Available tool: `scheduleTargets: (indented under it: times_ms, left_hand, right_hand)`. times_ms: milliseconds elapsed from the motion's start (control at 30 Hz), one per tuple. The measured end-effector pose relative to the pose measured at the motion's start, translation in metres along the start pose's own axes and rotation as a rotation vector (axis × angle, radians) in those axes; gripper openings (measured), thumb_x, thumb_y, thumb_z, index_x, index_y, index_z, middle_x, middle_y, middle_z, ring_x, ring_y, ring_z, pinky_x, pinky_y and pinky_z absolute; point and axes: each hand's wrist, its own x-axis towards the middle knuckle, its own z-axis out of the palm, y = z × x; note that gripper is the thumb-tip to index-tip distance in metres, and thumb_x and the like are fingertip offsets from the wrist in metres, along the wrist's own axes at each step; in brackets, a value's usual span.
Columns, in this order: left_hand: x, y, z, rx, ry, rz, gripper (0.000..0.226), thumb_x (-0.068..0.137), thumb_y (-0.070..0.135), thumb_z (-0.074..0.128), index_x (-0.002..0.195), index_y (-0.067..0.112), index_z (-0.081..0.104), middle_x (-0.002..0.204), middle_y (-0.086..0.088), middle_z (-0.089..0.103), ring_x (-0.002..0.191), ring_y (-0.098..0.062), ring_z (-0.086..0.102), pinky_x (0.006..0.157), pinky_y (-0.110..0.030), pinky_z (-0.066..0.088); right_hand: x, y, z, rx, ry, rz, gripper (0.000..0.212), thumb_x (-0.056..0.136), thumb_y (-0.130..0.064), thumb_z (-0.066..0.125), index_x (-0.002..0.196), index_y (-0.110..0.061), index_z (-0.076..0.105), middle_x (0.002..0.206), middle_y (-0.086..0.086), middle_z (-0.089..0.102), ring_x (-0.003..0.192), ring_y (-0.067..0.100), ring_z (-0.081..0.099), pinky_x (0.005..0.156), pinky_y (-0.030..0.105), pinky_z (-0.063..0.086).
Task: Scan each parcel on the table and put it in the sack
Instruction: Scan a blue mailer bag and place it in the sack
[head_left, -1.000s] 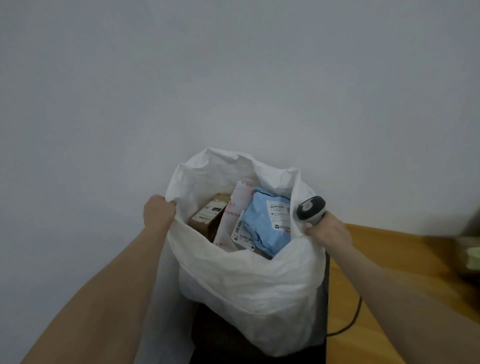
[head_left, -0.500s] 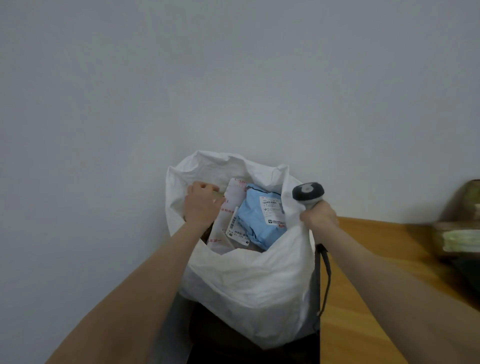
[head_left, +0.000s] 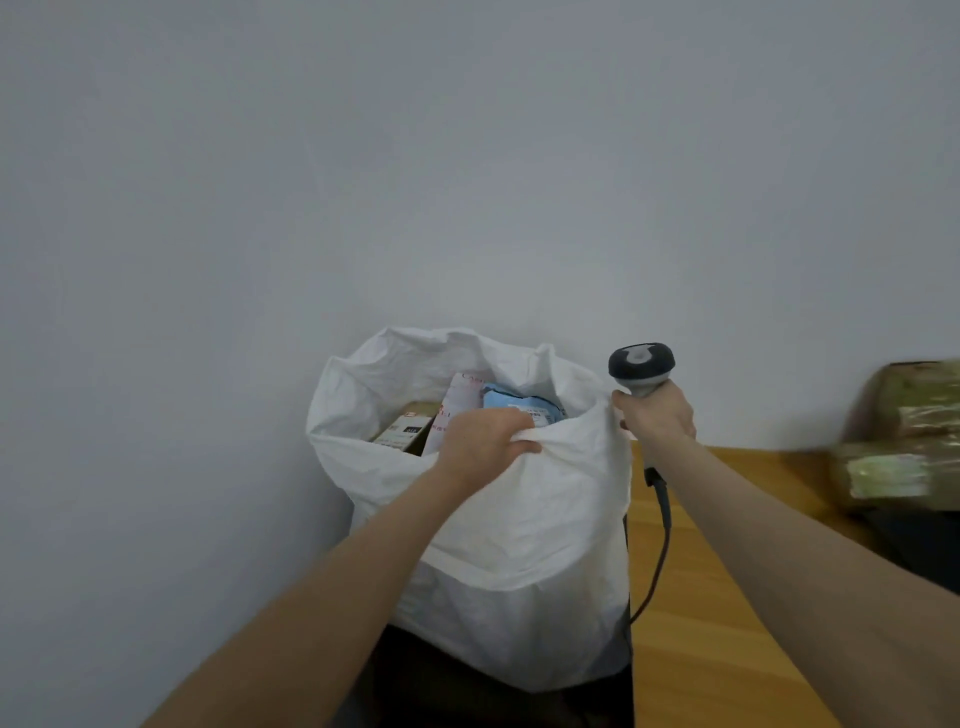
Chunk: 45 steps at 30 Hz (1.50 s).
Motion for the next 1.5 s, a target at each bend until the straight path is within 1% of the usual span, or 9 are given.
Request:
scheduleTargets:
  times_ms: [67, 167, 267, 433, 567, 767, 967, 1200, 1500]
  left_hand:
    - [0.007, 0.003, -0.006, 0.019, -0.211, 0.026, 0.031, 0.082, 0.049, 0.066, 0.095, 0.021, 0.065, 0.093, 0.002, 0.067, 0.093, -0.019, 0.061, 0.061, -0.029, 0.035]
    - [0.015, 0.006, -0.011, -0.120, -0.410, -0.093, 0.047, 0.069, 0.065, 0.068, 0.101, 0.033, 0.060, 0.095, 0.015, 0.063, 0.084, -0.001, 0.057, 0.063, -0.020, 0.037]
    - [0.035, 0.017, -0.017, -0.332, -0.250, -0.179, 0.038, 0.079, 0.059, 0.062, 0.104, 0.031, 0.060, 0.098, 0.014, 0.063, 0.086, -0.002, 0.057, 0.072, -0.021, 0.043]
    - [0.071, 0.059, -0.013, -0.178, -0.149, -0.063, 0.039, 0.091, 0.036, 0.058, 0.126, 0.017, 0.052, 0.122, -0.003, 0.055, 0.110, -0.019, 0.054, 0.090, -0.034, 0.045]
    - [0.081, 0.102, 0.009, -0.102, -0.165, 0.071, 0.039, 0.094, 0.029, 0.053, 0.131, 0.017, 0.049, 0.129, -0.006, 0.048, 0.118, -0.023, 0.048, 0.091, -0.038, 0.046]
    - [0.079, 0.160, 0.052, -0.039, -0.239, 0.244, 0.039, 0.095, 0.023, 0.050, 0.133, 0.016, 0.047, 0.131, -0.007, 0.047, 0.119, -0.025, 0.047, 0.085, -0.036, 0.044]
    - [0.071, 0.223, 0.095, 0.012, -0.388, 0.305, 0.041, 0.095, 0.027, 0.051, 0.134, 0.013, 0.045, 0.132, -0.010, 0.045, 0.121, -0.028, 0.045, 0.090, -0.040, 0.045]
    - [0.069, 0.339, 0.133, -0.020, -0.444, 0.388, 0.042, 0.092, 0.030, 0.055, 0.130, 0.014, 0.049, 0.130, -0.010, 0.048, 0.119, -0.028, 0.048, 0.088, -0.039, 0.046]
    - [0.065, 0.505, 0.185, -0.048, -0.551, 0.442, 0.048, 0.094, 0.033, 0.057, 0.136, 0.015, 0.043, 0.131, -0.009, 0.044, 0.121, -0.028, 0.044, 0.089, -0.040, 0.048]
  right_hand:
    - [-0.007, 0.004, -0.003, 0.026, 0.014, 0.020, 0.032, 0.084, -0.039, 0.062, 0.104, -0.014, 0.058, 0.096, 0.009, 0.070, 0.091, 0.032, 0.066, 0.078, 0.035, 0.051]
    - [-0.017, 0.012, -0.011, 0.134, 0.020, 0.047, 0.029, 0.084, -0.039, 0.062, 0.092, -0.011, 0.063, 0.075, 0.004, 0.071, 0.079, 0.025, 0.069, 0.076, 0.035, 0.055]
    - [-0.023, 0.023, -0.024, 0.314, 0.032, 0.116, 0.024, 0.083, -0.034, 0.066, 0.082, -0.010, 0.063, 0.063, 0.002, 0.069, 0.066, 0.021, 0.068, 0.076, 0.038, 0.058]
    - [-0.040, 0.043, -0.044, 0.642, 0.008, 0.322, 0.023, 0.083, -0.025, 0.073, 0.079, -0.008, 0.057, 0.058, 0.005, 0.064, 0.051, 0.018, 0.058, 0.056, 0.029, 0.050]
    - [-0.058, 0.065, -0.056, 0.783, -0.020, 0.493, 0.023, 0.086, -0.023, 0.072, 0.085, -0.005, 0.058, 0.066, 0.010, 0.063, 0.055, 0.022, 0.059, 0.058, 0.033, 0.051]
    - [-0.076, 0.107, -0.098, 0.693, -0.113, 0.503, 0.014, 0.094, -0.020, 0.062, 0.090, -0.007, 0.056, 0.052, 0.008, 0.050, 0.042, 0.019, 0.044, 0.046, 0.028, 0.039]
    - [-0.087, 0.154, -0.162, 0.542, 0.095, 0.544, 0.014, 0.089, -0.013, 0.068, 0.091, -0.001, 0.061, 0.060, 0.011, 0.058, 0.052, 0.021, 0.054, 0.052, 0.031, 0.047]
    - [-0.076, 0.224, -0.258, 0.470, 0.294, 0.520, 0.017, 0.085, -0.014, 0.071, 0.082, -0.001, 0.061, 0.063, 0.013, 0.062, 0.061, 0.025, 0.059, 0.063, 0.035, 0.051]
    - [-0.039, 0.309, -0.398, 0.464, 0.395, 0.499, 0.015, 0.082, -0.011, 0.071, 0.084, -0.002, 0.059, 0.056, 0.010, 0.060, 0.047, 0.019, 0.056, 0.047, 0.026, 0.046]
